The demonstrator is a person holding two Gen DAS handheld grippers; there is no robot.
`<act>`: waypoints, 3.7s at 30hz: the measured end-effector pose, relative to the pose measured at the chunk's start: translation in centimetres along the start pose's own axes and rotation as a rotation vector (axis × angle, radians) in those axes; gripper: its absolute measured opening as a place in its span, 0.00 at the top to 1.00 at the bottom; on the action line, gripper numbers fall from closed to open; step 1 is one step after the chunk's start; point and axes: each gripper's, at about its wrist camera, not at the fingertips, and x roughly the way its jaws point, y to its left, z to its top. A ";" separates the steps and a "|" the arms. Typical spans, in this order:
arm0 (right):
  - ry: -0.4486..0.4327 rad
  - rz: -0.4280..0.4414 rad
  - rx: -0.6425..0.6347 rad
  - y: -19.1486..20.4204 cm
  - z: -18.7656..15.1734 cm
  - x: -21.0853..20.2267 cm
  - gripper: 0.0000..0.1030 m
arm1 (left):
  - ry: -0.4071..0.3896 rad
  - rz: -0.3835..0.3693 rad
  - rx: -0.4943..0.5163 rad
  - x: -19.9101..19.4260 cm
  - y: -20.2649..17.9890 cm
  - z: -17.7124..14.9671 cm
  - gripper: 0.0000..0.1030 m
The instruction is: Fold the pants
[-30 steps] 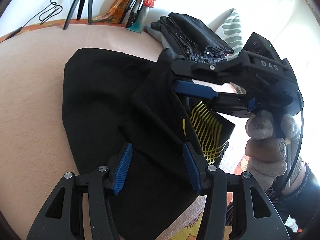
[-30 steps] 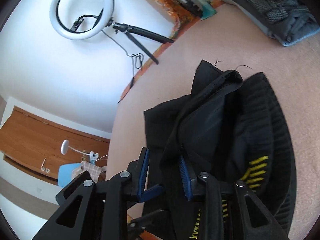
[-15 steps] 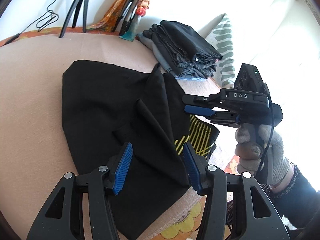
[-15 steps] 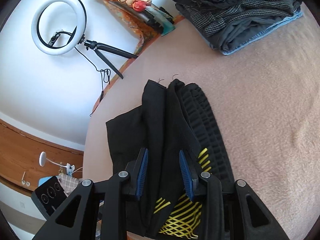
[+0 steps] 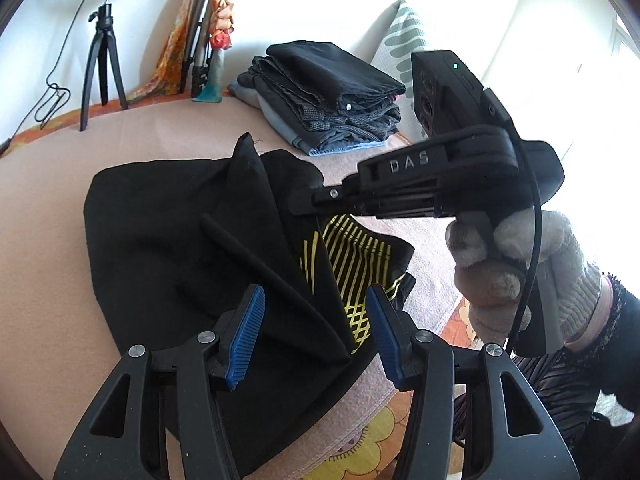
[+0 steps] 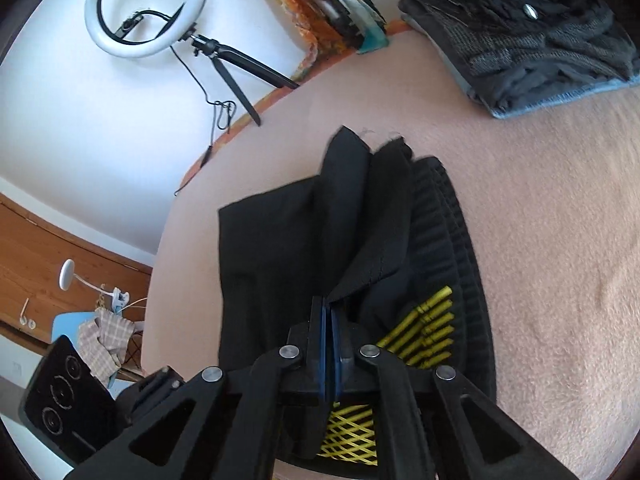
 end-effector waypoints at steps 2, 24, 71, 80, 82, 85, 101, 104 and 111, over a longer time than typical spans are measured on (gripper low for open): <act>-0.003 0.021 -0.035 1.6 0.8 0.6 1.00 | -0.002 0.009 -0.021 -0.1 0.8 -0.1 0.50; 0.104 -0.002 -0.006 1.9 1.5 3.9 0.54 | 0.033 0.019 -0.235 -0.4 7.5 -1.8 0.50; 0.061 -0.042 -0.159 -2.2 -2.4 -0.7 0.53 | 0.057 0.103 -0.184 2.5 7.2 -0.3 0.50; 0.099 -0.066 -0.241 -1.3 -4.7 -3.2 1.00 | 0.058 0.098 -0.178 2.5 7.4 -0.2 0.50; 0.069 -0.060 -0.215 -2.0 -4.6 -4.6 1.00 | 0.058 0.096 -0.179 2.5 7.5 -0.2 0.50; 0.057 -0.135 -0.194 -3.1 -4.4 -6.2 1.00 | 0.057 0.091 -0.188 2.3 7.7 -0.3 0.50; -0.009 -0.260 -0.387 2.8 -1.4 -5.9 0.61 | 0.044 0.061 -0.245 1.4 7.6 -0.5 0.50; 0.049 -0.213 -0.344 3.7 0.5 -1.8 0.61 | 0.035 0.057 -0.243 0.6 7.8 -0.7 0.50; 0.165 -0.266 -0.326 5.4 1.2 5.4 0.61 | 0.064 0.066 -0.256 0.8 8.6 -1.7 0.50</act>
